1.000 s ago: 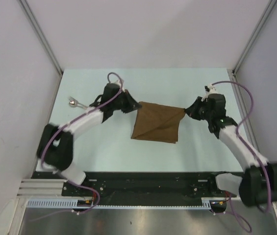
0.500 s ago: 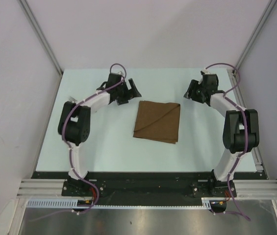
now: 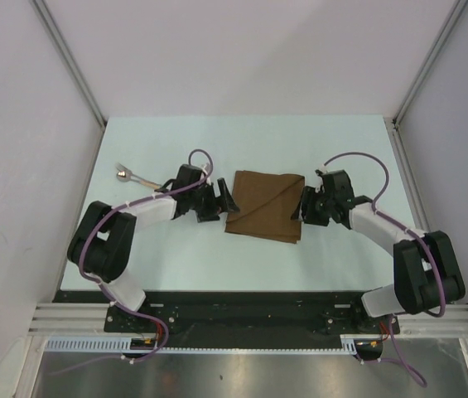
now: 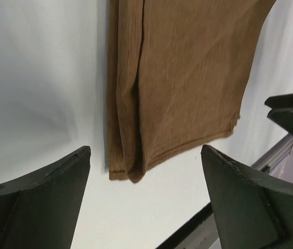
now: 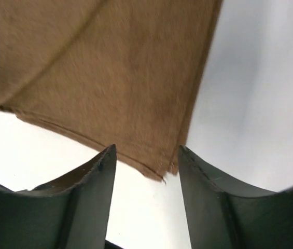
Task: Fold the napkin into a case and place the utensils inside
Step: Smooth out the upper triangle-folded napkin at the center of the board.
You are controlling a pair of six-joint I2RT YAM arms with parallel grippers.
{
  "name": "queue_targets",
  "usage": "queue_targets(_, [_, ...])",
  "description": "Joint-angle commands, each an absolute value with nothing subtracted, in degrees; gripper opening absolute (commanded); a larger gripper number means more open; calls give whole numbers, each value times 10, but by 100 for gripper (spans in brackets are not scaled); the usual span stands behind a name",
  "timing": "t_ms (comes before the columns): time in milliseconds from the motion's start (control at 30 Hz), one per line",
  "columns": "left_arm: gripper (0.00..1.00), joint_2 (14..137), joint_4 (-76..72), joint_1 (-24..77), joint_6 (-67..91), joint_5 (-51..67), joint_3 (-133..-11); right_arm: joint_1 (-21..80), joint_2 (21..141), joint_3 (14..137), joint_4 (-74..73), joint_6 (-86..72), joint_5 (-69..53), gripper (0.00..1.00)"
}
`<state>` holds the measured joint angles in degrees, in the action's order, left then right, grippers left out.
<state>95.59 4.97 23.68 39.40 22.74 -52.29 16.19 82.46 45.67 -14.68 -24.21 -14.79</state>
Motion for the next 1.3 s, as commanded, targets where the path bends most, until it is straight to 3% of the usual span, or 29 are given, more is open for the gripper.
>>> queue_targets(0, [89, 945, -19, 253, 411, 245, -502, 171, 784, 411, -148, -272, -120, 53])
queue_targets(133, [83, 961, -50, 261, 423, 249, -486, 171, 793, 387, -136, -281, -124, 45])
queue_targets(167, [75, 963, -61, 266, 429, 250, -481, 172, 795, 382, -130, -284, -128, 43])
queue_targets(300, [60, 964, -91, 281, 451, 238, -440, 173, 811, 368, -101, -294, -130, 32])
queue_targets(467, [42, 955, -110, 303, 465, 228, -412, 174, 823, 359, -99, -296, -120, 28])
queue_targets(633, [39, 946, -114, 308, 466, 231, -396, 173, 817, 357, -105, -293, -112, 25])
queue_targets(767, [35, 934, -98, 307, 454, 222, -388, 156, 813, 353, -115, -288, -120, 16])
queue_targets(833, [46, 919, -84, 306, 447, 215, -386, 144, 798, 350, -123, -284, -126, 22])
queue_targets(867, [46, 911, -81, 306, 444, 214, -385, 143, 792, 345, -131, -280, -130, 28])
queue_targets(1267, [36, 890, -52, 295, 435, 211, -390, 155, 738, 330, -134, -304, -169, 33])
